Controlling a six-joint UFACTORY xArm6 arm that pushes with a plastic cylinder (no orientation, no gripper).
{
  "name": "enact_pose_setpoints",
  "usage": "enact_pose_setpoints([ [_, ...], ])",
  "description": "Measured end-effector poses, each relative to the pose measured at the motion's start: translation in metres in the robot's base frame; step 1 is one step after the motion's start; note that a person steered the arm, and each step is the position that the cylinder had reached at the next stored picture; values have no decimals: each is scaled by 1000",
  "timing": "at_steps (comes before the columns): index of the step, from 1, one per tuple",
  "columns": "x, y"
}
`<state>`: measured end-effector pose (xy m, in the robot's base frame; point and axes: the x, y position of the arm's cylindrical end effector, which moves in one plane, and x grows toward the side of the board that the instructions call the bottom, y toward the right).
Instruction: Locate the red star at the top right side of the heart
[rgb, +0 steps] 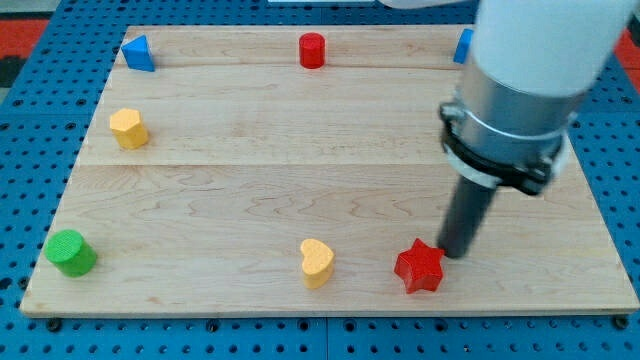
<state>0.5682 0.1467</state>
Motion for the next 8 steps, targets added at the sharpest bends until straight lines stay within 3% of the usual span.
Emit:
enact_pose_setpoints([
  [1,50,29],
  [2,-8,-30],
  [3,-102,-75],
  [4,-139,-85],
  [6,-8,-28],
  [7,27,-28],
  [8,33,-85],
])
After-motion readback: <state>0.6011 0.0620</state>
